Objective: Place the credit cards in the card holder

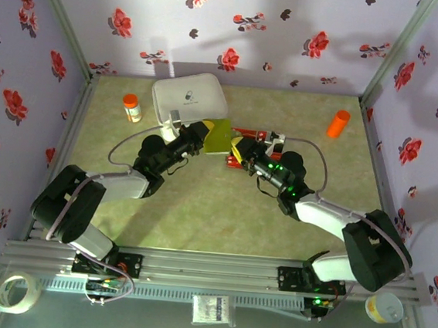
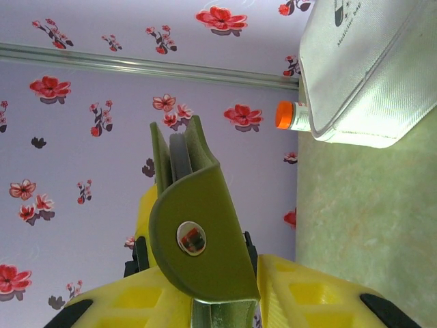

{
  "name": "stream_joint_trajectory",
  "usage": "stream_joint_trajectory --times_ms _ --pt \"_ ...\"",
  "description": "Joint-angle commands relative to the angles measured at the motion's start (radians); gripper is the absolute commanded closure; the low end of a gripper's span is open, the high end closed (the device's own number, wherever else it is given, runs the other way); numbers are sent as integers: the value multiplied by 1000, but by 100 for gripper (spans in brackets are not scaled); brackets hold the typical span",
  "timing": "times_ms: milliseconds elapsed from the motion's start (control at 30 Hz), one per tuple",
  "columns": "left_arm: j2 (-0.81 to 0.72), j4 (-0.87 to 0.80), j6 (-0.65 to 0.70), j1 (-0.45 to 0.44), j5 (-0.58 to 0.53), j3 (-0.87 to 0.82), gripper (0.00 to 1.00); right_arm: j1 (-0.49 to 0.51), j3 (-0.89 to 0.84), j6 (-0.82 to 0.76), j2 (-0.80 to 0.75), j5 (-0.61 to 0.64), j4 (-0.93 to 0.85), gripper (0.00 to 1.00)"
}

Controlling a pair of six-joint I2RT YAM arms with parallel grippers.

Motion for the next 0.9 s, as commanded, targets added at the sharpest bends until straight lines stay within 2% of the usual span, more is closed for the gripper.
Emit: stream_joint_trajectory --times_ms 0,267,533,733,800,867 --pt "12 55 -10 -13 -3 28 100 -5 1 27 20 -23 70 68" --pt "22 55 -8 -18 -6 29 100 -2 16 35 19 -51 91 64" --pt "35 59 -8 -25 -6 38 100 4 20 42 41 -64 110 65" --pt "37 59 -9 -29 -8 44 100 4 7 62 65 -62 158 82" --pt "38 59 -10 -29 -8 44 100 4 3 73 78 -62 182 83" --pt "38 59 -10 -31 -8 43 100 4 2 81 88 -61 199 79"
